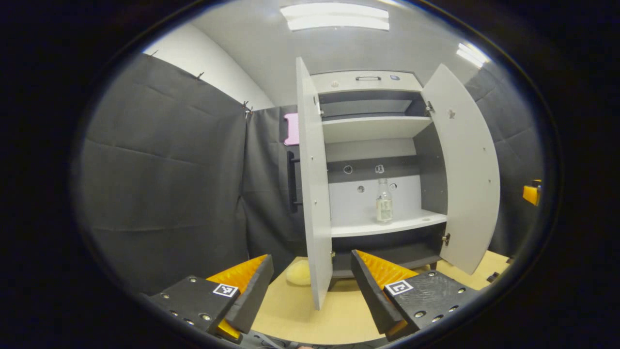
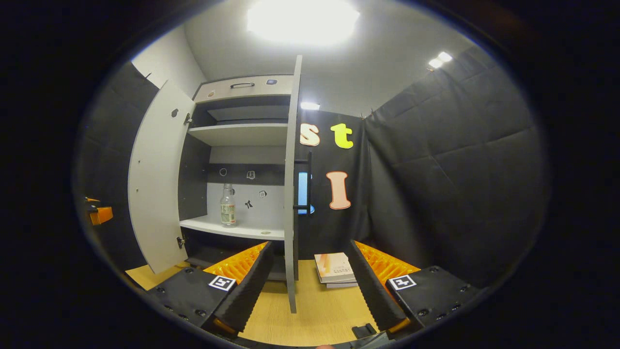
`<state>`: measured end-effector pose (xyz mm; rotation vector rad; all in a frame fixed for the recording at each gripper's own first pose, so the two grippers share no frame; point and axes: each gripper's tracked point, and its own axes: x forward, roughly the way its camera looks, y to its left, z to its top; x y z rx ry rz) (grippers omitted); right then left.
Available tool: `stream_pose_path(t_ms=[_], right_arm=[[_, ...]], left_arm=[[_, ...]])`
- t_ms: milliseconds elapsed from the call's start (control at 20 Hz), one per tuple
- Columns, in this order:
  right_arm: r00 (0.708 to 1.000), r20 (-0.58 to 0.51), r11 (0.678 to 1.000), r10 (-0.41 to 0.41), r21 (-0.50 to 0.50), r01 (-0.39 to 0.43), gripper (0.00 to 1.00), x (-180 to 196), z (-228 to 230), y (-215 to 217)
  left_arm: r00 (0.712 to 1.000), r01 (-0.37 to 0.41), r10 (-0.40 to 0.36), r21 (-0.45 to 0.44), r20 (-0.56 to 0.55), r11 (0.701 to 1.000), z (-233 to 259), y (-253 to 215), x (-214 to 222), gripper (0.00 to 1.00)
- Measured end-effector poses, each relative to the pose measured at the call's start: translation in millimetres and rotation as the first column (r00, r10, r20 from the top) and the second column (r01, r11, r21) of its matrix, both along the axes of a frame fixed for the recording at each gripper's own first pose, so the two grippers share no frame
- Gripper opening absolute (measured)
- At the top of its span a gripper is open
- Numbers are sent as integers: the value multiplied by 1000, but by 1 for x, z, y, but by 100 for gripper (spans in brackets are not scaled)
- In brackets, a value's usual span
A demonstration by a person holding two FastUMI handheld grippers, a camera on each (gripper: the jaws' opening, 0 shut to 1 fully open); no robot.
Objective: Grasp the bottle in the cabinet with the left hand and place it on the coaster, then close the right door with the right hand and the left door with the left hand.
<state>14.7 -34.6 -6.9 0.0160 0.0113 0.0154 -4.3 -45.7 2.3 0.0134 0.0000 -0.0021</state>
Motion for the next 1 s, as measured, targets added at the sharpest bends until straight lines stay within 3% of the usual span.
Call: stream_pose_path(t_ms=[100, 350, 400, 500, 600, 950, 1000], right_arm=[[1000, -3, 1000, 4, -7, -4, 99, 3, -3, -9], [1000, -4, 1000, 23, 3, -23, 95, 8, -14, -33], [1000, 0, 1000, 22, 6, -22, 99, 10, -17, -39], [1000, -11, 1000, 9, 15, -9, 95, 13, -25, -52], [1000, -19, 999, 1, 36, 0, 99, 13, -28, -61], [995, -51, 996, -89, 20, 90, 99, 27, -42, -94], [993, -52, 994, -110, 15, 111, 99, 30, -42, -98]], left_arm=[[1000, 6, -6, -3, 4, 1000, 5, -14, 3, 96], [1000, 25, -25, -17, 6, 1000, 11, -58, 10, 96], [999, 35, -35, -20, 13, 999, 14, -68, 13, 94], [998, 67, -67, -30, 4, 997, 17, -87, 21, 93], [996, 93, -93, -40, -5, 995, 23, -101, 34, 96], [987, 155, -153, -35, 50, 987, 58, -134, 96, 93], [985, 167, -165, -37, 56, 985, 62, -139, 109, 96]])
